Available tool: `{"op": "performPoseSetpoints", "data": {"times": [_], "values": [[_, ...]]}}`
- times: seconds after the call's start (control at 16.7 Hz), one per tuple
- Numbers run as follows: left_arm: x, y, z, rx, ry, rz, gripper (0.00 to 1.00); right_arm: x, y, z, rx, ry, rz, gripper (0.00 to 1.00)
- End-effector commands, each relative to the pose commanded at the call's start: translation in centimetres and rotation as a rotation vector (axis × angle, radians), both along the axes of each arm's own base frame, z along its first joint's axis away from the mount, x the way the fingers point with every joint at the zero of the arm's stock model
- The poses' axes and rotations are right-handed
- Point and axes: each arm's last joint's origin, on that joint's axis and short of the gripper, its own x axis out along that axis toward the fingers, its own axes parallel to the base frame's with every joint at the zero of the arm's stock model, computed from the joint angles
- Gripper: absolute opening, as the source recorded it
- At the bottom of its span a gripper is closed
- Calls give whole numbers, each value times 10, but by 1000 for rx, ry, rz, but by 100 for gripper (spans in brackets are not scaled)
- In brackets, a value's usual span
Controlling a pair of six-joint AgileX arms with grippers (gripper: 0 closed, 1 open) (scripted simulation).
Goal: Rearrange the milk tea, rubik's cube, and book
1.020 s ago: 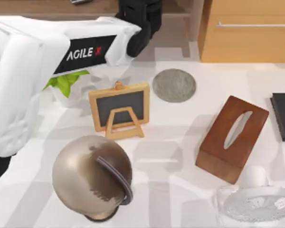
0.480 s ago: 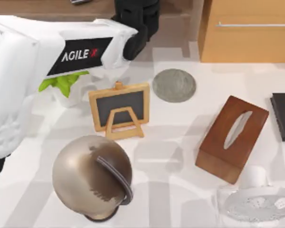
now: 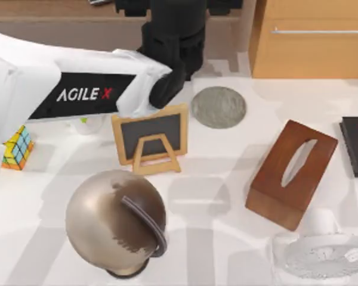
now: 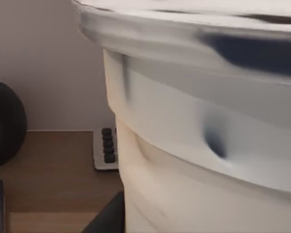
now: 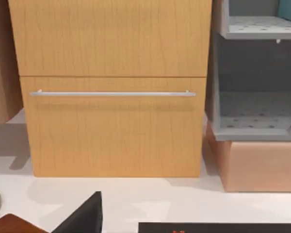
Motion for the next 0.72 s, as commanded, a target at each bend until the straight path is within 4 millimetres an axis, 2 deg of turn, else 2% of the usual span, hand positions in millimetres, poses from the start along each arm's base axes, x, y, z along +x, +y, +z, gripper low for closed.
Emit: {"op": "performPoseSetpoints", "data": {"times": [0.12, 0.42, 0.6, 0.72], "values": [[-8, -1, 0, -4, 0, -5, 0, 0, 0, 0, 0, 0, 0, 100], [-7, -1, -1, 0, 2, -2, 0, 0, 0, 0, 0, 0, 0, 100], [-21, -22, -5, -14, -16, -22, 0, 0, 0, 0, 0, 0, 0, 100], [-33, -41, -22, -13, -13, -32, 0, 0, 0, 0, 0, 0, 0, 100]]}}
